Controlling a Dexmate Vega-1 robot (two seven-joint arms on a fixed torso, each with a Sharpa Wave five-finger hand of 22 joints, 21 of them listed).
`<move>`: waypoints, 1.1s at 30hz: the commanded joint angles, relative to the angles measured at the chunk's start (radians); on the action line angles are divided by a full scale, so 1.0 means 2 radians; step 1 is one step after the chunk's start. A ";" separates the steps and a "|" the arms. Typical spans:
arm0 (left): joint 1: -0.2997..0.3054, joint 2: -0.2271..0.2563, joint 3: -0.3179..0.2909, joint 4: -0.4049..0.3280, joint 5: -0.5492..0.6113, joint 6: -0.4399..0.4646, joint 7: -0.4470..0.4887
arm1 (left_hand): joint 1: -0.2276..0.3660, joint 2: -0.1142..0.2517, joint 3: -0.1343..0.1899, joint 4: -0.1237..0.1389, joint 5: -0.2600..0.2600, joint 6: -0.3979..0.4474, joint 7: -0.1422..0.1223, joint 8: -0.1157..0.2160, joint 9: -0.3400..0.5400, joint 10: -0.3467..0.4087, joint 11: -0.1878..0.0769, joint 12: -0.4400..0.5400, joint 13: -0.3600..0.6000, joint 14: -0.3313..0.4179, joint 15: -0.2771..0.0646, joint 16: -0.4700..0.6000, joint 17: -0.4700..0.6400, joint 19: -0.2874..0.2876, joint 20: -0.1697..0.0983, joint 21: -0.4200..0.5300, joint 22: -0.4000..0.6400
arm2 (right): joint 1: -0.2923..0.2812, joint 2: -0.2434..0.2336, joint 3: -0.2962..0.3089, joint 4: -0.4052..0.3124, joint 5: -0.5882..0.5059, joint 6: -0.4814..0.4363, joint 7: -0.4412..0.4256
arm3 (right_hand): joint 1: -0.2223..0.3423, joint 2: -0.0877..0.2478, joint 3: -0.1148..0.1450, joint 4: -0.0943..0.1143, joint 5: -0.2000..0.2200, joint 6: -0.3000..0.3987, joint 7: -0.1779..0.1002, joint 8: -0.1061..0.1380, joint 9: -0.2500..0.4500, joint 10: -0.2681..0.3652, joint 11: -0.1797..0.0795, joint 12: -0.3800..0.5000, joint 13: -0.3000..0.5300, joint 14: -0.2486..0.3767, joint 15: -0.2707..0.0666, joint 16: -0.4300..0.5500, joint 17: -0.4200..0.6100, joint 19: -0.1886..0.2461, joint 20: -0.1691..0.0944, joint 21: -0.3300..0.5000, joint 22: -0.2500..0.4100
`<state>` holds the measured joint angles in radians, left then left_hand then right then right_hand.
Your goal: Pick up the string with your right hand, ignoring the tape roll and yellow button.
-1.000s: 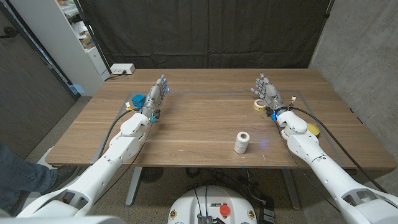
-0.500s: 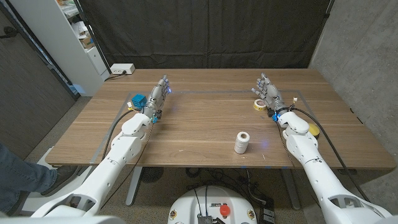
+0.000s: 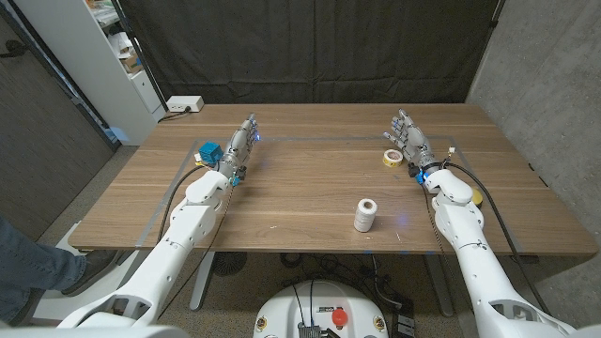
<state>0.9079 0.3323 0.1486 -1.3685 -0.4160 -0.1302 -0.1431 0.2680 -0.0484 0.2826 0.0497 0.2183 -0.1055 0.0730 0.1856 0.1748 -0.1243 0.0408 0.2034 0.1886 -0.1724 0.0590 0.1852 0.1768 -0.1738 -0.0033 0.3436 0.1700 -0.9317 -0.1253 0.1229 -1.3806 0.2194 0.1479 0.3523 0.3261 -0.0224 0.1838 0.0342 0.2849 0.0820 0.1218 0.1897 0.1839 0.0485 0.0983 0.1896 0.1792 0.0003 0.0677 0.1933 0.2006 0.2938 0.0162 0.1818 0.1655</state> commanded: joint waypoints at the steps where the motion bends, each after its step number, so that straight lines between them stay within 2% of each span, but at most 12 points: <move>1: 0.008 -0.008 -0.010 -0.015 0.016 0.012 0.003 | 0.004 0.002 0.003 -0.002 -0.001 0.001 0.004 0.003 0.001 0.000 0.003 0.004 0.001 -0.019 0.002 0.002 0.002 -0.047 0.003 -0.001 0.002 | -0.014 0.021 0.031 -0.021 -0.015 0.006 0.023 | 0.006 -0.001 0.000 -0.003 0.003 0.001 0.001 0.003 0.001 0.001 -0.003 0.002 0.003 0.002 -0.001 0.005 0.001 0.002 -0.002 0.003 0.002; 10: 0.012 -0.005 -0.013 -0.024 0.020 0.020 0.002 | 0.005 0.003 0.003 -0.004 -0.002 0.004 0.005 0.003 0.001 0.003 0.003 0.005 0.001 -0.017 0.003 0.002 0.002 -0.046 0.005 -0.004 0.002 | -0.029 0.027 0.041 -0.036 -0.017 0.015 0.034 | 0.008 -0.002 0.000 -0.005 0.003 0.001 0.000 0.003 0.001 0.001 -0.003 0.002 0.003 0.003 -0.002 0.005 0.001 0.003 -0.003 0.004 0.002; 20: 0.012 -0.003 -0.014 -0.028 0.022 0.026 -0.002 | 0.007 0.004 0.004 -0.005 -0.003 0.005 0.004 0.004 0.001 0.003 0.003 0.004 0.001 -0.017 0.002 0.002 0.002 -0.047 0.007 -0.006 0.002 | -0.042 0.028 0.050 -0.054 -0.013 0.003 0.043 | 0.011 -0.002 0.000 -0.007 0.003 0.000 0.000 0.002 0.002 0.003 -0.002 0.002 0.003 0.002 -0.002 0.005 0.001 0.002 -0.003 0.004 0.002; 22: 0.007 -0.009 -0.017 -0.012 0.010 0.012 -0.020 | 0.008 0.005 0.004 -0.006 -0.003 0.005 0.004 0.004 0.001 0.004 0.001 0.005 0.001 -0.017 0.003 0.002 0.001 -0.047 0.007 -0.007 0.002 | -0.044 0.026 0.051 -0.054 -0.019 0.010 0.042 | 0.011 -0.002 0.000 -0.008 0.003 0.000 -0.001 0.002 0.002 0.004 -0.002 0.003 0.003 0.002 -0.002 0.005 0.001 0.002 -0.002 0.004 0.002; 24: 0.009 -0.023 -0.023 -0.005 0.004 -0.001 -0.012 | 0.009 0.005 0.004 -0.007 -0.004 0.008 0.004 0.004 0.001 0.009 0.001 0.007 0.001 -0.013 0.004 0.004 0.001 -0.044 0.011 -0.007 0.002 | -0.048 0.027 0.053 -0.058 -0.020 0.011 0.041 | 0.011 -0.002 0.000 -0.008 0.003 -0.001 -0.001 0.002 0.002 0.004 -0.001 0.003 0.003 0.002 -0.002 0.005 0.001 0.002 -0.002 0.004 0.002; 26: 0.011 -0.021 -0.022 -0.010 0.011 0.005 -0.003 | 0.011 0.006 0.005 -0.009 -0.005 0.017 0.004 0.007 0.001 0.018 0.002 0.010 0.001 -0.005 0.004 0.006 0.001 -0.040 0.012 -0.009 0.002 | -0.049 0.028 0.055 -0.059 -0.018 0.014 0.043 | 0.011 -0.002 0.000 -0.008 0.003 -0.001 -0.001 0.002 0.002 0.004 -0.002 0.003 0.003 0.002 -0.002 0.005 0.001 0.002 -0.002 0.004 0.002; 28: 0.012 -0.025 -0.025 -0.005 0.007 0.000 -0.005 | 0.012 0.007 0.005 -0.011 -0.006 0.020 0.004 0.008 0.002 0.022 0.002 0.011 0.001 -0.002 0.004 0.007 0.001 -0.037 0.006 -0.009 0.002 | -0.052 0.029 0.057 -0.060 -0.015 0.016 0.044 | 0.012 -0.002 0.000 -0.008 0.003 -0.001 -0.001 0.002 0.002 0.004 -0.002 0.003 0.003 0.002 -0.001 0.005 0.001 0.002 -0.002 0.004 0.002; 33: 0.013 -0.019 -0.023 -0.009 0.013 0.002 -0.007 | 0.014 0.008 0.005 -0.012 -0.006 0.022 0.006 0.008 0.002 0.023 0.004 0.011 0.001 -0.002 0.004 0.006 0.001 -0.037 0.002 -0.011 0.002 | -0.058 0.030 0.061 -0.064 -0.012 0.021 0.049 | 0.012 -0.002 0.000 -0.009 0.003 -0.002 -0.001 0.002 0.002 0.004 -0.001 0.002 0.003 0.002 -0.002 0.005 0.001 0.002 -0.002 0.004 0.002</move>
<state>0.9292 0.3015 0.1087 -1.3948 -0.3861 -0.0999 -0.1537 0.2851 -0.0313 0.2908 0.0331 0.2061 -0.0711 0.0820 0.1964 0.1747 -0.0842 0.0483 0.2186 0.1885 -0.1687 0.0626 0.1891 0.1769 -0.1720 0.0094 0.3286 0.1699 -1.0108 -0.0736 0.2177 -1.4790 0.1874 0.1719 0.4353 0.3432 -0.0289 0.1812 0.0233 0.2848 0.0820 0.1217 0.1896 0.1838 0.0536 0.0931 0.1896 0.1790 0.0037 0.0641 0.2001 0.2000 0.2937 0.0162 0.1818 0.1653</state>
